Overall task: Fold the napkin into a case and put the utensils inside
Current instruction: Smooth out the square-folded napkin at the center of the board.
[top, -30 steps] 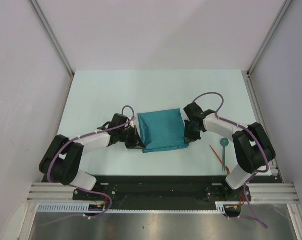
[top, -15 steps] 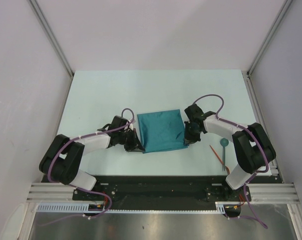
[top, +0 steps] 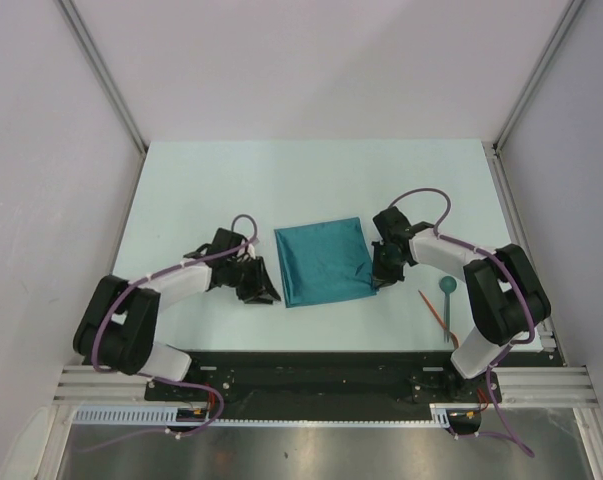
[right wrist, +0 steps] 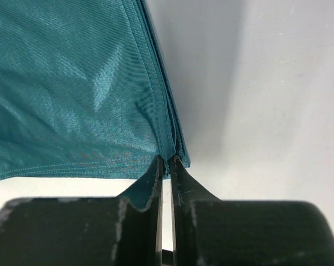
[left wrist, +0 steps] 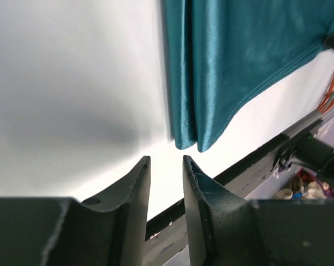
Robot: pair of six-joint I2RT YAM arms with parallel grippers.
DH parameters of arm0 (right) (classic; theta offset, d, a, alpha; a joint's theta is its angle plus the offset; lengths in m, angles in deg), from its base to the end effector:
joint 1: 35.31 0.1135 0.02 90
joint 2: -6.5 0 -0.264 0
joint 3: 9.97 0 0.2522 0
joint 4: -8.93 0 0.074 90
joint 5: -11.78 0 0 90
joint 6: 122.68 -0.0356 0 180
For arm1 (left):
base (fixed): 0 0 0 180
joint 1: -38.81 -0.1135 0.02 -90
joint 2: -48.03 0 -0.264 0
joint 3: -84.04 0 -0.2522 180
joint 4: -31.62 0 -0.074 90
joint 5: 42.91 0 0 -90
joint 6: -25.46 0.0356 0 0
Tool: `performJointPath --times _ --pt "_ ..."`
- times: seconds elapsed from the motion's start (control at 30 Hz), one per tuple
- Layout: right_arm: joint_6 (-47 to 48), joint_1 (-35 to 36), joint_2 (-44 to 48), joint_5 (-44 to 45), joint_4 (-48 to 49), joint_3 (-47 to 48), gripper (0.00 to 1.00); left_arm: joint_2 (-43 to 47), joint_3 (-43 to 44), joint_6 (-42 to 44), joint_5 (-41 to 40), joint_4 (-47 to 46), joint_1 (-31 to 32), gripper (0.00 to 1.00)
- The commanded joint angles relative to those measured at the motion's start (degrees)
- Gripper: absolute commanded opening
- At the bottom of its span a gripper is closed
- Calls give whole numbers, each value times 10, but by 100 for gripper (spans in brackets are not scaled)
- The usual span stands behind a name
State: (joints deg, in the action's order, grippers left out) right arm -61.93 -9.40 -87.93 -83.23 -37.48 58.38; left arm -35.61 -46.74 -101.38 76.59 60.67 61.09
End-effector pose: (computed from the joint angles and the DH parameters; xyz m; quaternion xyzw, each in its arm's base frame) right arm 0.2683 0.1338 0.1614 0.0221 0.9872 0.1087 0.1148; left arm 0.2207 -0.1094 0.1394 -0.0613 0.9411 -0.3250 0.0708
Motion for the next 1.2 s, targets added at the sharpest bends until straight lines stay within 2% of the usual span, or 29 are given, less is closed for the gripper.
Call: performJointPath --times 0.0,0.07,0.2,0.3,0.33,0.4,0.43,0.53,0.67,0.77,0.8,0.9,1.0,1.17 --pt "17 -7 10 -30 16 -9 8 87 65 56 -4 63 -62 33" --pt "11 -6 14 -40 27 -13 8 91 101 53 13 35 -64 35" --pt "11 -6 11 -56 28 -13 11 -10 149 -1 126 -37 -29 35" --pt "16 -10 28 -37 10 -7 22 -52 162 -14 140 -75 12 35" --pt "17 -12 34 -29 3 -3 31 -77 158 -18 144 -83 18 33" --pt "26 -25 57 -20 -14 8 39 -100 153 -22 153 -108 31 28" --pt "30 -33 63 -20 -14 11 45 -116 145 -20 152 -111 31 22" --pt "39 -57 66 -36 -7 34 50 -117 117 -2 130 -94 28 17" --pt "34 -57 36 -116 43 46 49 -101 76 18 92 -83 13 15" --pt "20 -54 9 -182 90 18 43 -94 49 15 88 -98 8 15" --pt "17 -54 4 -185 100 7 37 -98 43 15 89 -102 8 14" --pt "10 -57 -8 -199 145 -40 28 -103 23 11 88 -120 5 12" --pt "11 -63 -21 -196 179 -66 25 -94 7 14 75 -119 -7 11" --pt "31 -66 -15 -189 159 -32 23 -62 7 27 64 -89 -18 11"
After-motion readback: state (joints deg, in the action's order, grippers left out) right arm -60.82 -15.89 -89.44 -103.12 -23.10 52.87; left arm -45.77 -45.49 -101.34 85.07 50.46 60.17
